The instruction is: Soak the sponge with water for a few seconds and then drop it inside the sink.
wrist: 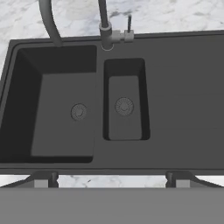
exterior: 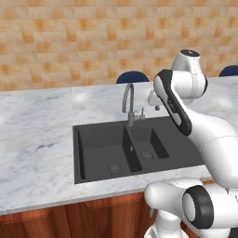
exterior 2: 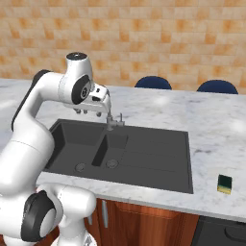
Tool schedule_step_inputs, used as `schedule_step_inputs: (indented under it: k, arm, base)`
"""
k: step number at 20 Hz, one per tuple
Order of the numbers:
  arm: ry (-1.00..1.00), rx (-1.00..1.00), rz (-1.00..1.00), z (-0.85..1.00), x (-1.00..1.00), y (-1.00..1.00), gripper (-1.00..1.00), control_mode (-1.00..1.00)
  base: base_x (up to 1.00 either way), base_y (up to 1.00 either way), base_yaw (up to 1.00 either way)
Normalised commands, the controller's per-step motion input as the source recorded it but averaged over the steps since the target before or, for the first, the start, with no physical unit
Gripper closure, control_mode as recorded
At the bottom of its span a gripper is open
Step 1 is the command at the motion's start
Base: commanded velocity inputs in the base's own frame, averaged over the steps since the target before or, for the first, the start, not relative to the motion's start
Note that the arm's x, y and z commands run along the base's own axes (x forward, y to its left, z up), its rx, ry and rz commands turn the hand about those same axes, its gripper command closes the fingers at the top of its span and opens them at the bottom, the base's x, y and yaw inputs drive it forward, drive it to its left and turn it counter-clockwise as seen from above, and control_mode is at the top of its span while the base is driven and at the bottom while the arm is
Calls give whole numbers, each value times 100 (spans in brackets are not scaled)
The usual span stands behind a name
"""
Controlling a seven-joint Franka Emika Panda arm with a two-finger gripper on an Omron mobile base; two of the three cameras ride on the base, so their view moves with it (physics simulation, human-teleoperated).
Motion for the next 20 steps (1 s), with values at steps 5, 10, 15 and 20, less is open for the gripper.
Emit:
schedule_step_inputs:
  k: [5,10,15,20]
  arm:
    - [0,0,0,0,0,0,-100,-100]
    - [0,0,-1,0,0,-1,-100,-100]
    - [-6,0,0,0,1,-26,-100,-100]
    - [-17,1,4,-1,0,-3,-100,-100]
  base:
    - [0,0,0]
    - [0,0,0]
    - [0,0,0]
    - [0,0,0]
